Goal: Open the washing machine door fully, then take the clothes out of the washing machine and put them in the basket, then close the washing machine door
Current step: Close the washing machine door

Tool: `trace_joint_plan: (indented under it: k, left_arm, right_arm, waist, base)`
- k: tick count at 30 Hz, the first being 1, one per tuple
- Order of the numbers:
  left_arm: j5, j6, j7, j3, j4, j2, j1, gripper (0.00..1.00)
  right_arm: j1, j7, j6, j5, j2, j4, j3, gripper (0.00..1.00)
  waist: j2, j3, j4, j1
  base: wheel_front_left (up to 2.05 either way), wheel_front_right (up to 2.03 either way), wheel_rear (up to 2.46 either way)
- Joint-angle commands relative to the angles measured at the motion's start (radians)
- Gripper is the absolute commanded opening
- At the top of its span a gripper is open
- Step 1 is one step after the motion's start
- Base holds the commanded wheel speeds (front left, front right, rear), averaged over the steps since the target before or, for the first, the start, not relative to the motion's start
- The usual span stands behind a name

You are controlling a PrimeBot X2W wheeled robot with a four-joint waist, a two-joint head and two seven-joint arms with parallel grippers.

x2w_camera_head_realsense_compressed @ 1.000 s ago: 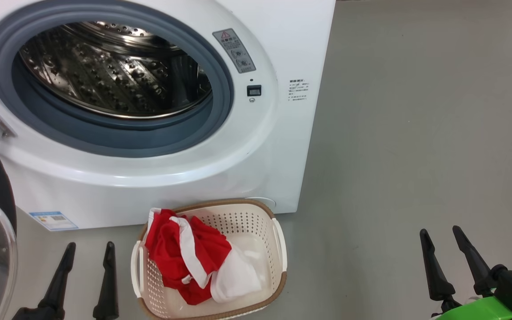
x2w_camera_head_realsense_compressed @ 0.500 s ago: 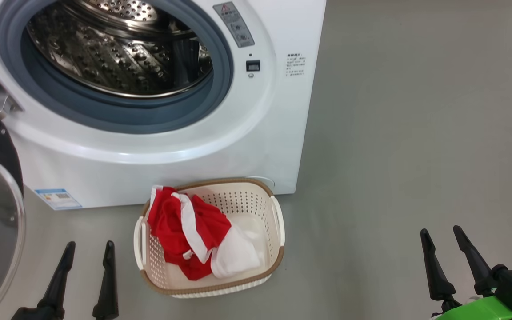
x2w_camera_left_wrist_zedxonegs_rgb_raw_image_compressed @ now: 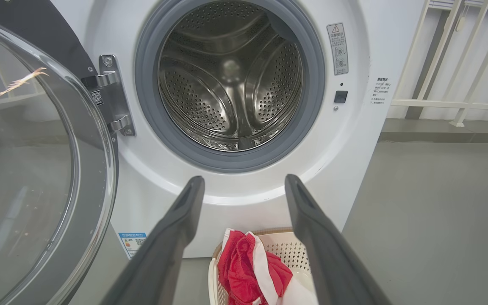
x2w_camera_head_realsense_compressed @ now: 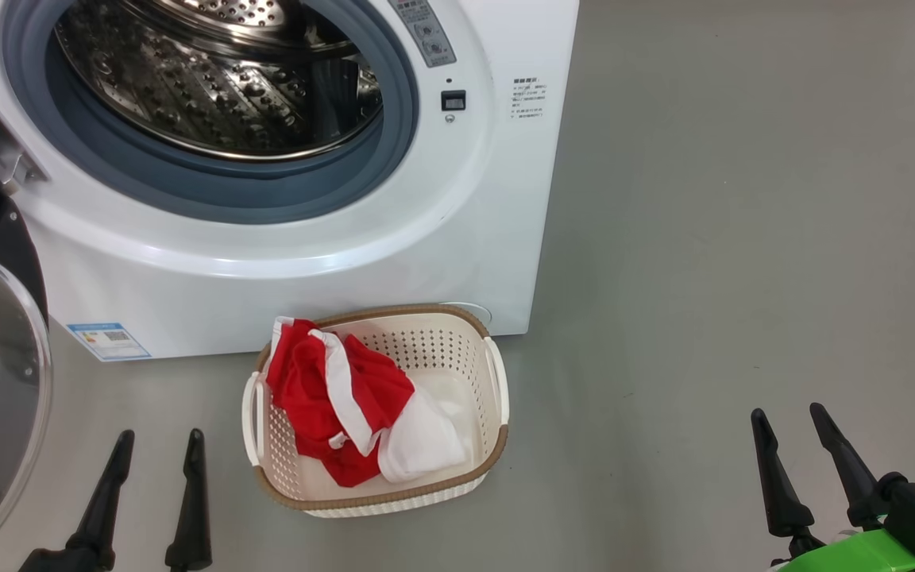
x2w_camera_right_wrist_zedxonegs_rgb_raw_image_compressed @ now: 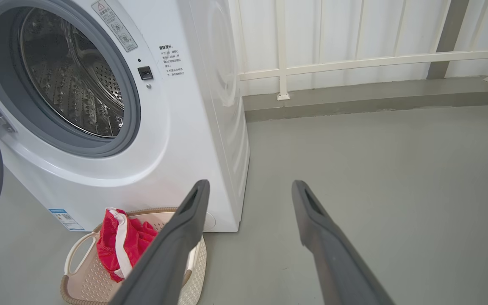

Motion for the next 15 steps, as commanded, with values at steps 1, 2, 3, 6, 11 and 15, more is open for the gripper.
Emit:
trace_joint_plan:
  k: [1, 2, 3, 6, 11, 15]
  left_arm:
    - [-0.002, -0.005, -0.005, 0.033, -0.024, 0.006, -0.027, 1.0]
    - [-0.003, -0.005, -0.005, 0.033, -0.023, 0.006, -0.028, 1.0]
    - [-0.004, -0.005, -0.005, 0.032, -0.022, 0.006, -0.028, 1.0]
    - [-0.013, -0.002, -0.005, 0.03, -0.009, 0.006, -0.03, 1.0]
    - [-0.029, 0.008, -0.005, 0.017, 0.006, 0.006, -0.034, 1.0]
    - [-0.048, 0.024, -0.005, -0.001, 0.013, 0.006, -0.029, 1.0]
  right_arm:
    - [-0.015, -0.006, 0.006, 0.016, -0.011, -0.024, 0.02, 1.0]
    - [-0.016, -0.006, 0.006, 0.016, -0.011, -0.024, 0.02, 1.0]
    - [-0.016, -0.006, 0.006, 0.016, -0.011, -0.024, 0.02, 1.0]
    - [-0.015, -0.006, 0.006, 0.016, -0.013, -0.023, 0.024, 1.0]
    - [-0.014, -0.006, 0.006, 0.015, -0.022, -0.021, 0.035, 1.0]
    - [-0.015, -0.006, 0.006, 0.016, -0.035, -0.017, 0.044, 1.0]
  waist:
    - [0.0, 0.0, 0.001, 0.0]
    - [0.0, 0.0, 0.002, 0.0]
    - [0.0, 0.0, 0.003, 0.0]
    - [0.0, -0.002, 0.012, 0.0]
    - [0.0, -0.004, 0.054, 0.0]
    - [0.0, -0.009, 0.106, 0.0]
  base:
    - [0.0, 0.0, 0.0]
    - [0.0, 0.0, 0.0]
    - [0.0, 0.0, 0.0]
    - [0.0, 0.0, 0.0]
    - [0.0, 0.0, 0.0]
    - [0.0, 0.0, 0.0]
